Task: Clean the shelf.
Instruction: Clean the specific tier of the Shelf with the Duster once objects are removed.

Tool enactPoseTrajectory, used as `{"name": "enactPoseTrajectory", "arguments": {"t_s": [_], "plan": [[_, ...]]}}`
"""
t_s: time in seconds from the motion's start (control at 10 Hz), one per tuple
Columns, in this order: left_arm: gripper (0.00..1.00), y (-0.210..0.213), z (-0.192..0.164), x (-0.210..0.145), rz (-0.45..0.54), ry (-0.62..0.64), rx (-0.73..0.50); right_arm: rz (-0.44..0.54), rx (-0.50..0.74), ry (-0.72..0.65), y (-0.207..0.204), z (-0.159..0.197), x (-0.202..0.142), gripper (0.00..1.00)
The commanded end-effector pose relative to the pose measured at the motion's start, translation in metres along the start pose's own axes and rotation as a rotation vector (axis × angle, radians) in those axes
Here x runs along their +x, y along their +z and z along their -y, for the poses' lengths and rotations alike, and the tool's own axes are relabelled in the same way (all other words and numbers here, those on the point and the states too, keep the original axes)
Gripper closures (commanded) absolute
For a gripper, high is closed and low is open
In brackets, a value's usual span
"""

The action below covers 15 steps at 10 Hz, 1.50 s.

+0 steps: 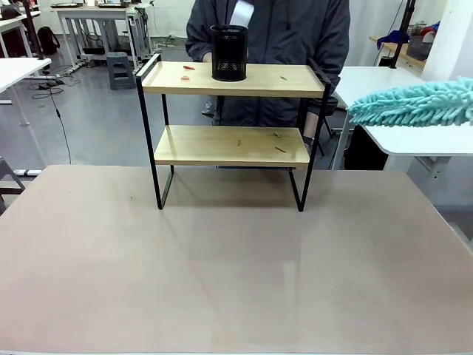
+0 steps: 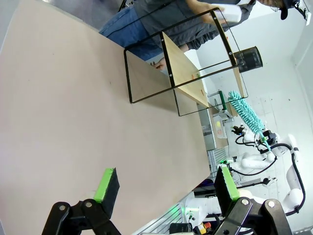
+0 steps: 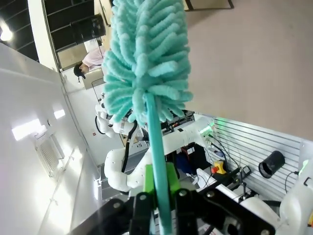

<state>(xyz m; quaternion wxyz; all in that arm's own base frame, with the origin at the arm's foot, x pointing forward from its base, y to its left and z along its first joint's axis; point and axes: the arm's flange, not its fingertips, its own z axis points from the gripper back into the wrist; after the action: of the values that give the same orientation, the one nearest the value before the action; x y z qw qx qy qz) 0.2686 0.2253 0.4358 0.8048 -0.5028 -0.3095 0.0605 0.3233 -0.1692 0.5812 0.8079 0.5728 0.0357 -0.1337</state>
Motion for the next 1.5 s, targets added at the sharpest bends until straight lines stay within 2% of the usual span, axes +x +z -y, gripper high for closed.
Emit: {"name": "enactPoseTrajectory", "arguments": {"t_s": [0.0, 0.2, 0.3, 0.5, 0.7, 0.8, 0.9, 1.0, 1.3, 1.4], "plan": [[0.00, -0.001, 0.001, 0.002, 0.014, -0.021, -0.015, -0.001, -0.002, 0.002, 0.001, 0.001, -0.001, 0.88], [0.00, -0.001, 0.001, 0.002, 0.014, -0.021, -0.015, 0.000, 0.000, -0.001, 0.000, 0.001, 0.000, 0.88], [0.00, -0.001, 0.001, 0.002, 0.014, -0.021, -0.015, -0.034, -0.041, 0.066, -0.005, -0.012, -0.014, 0.88], [0.00, -0.001, 0.001, 0.002, 0.014, -0.021, -0.015, -0.102, -0.163, 0.270, -0.012, -0.039, -0.073, 0.88], [0.00, -0.001, 0.001, 0.002, 0.014, -0.021, -0.015, -0.200, -0.376, 0.432, -0.054, -0.046, -0.126, 0.88], [0.00, -0.001, 0.001, 0.002, 0.014, -0.021, -0.015, -0.248, -0.412, 0.496, -0.078, -0.047, -0.136, 0.88], [0.00, -0.001, 0.001, 0.002, 0.014, -0.021, -0.015, -0.245, -0.471, 0.562, -0.105, -0.048, -0.135, 0.88], [0.00, -0.001, 0.001, 0.002, 0.014, -0.021, -0.015, -0.251, -0.477, 0.578, -0.140, -0.049, -0.123, 1.00], [0.00, -0.001, 0.001, 0.002, 0.014, -0.021, -0.015, -0.044, -0.508, 0.632, -0.227, -0.050, -0.085, 1.00], [0.00, -0.001, 0.001, 0.002, 0.014, -0.021, -0.015, 0.054, -0.547, 0.621, -0.232, -0.047, -0.072, 1.00]]}}
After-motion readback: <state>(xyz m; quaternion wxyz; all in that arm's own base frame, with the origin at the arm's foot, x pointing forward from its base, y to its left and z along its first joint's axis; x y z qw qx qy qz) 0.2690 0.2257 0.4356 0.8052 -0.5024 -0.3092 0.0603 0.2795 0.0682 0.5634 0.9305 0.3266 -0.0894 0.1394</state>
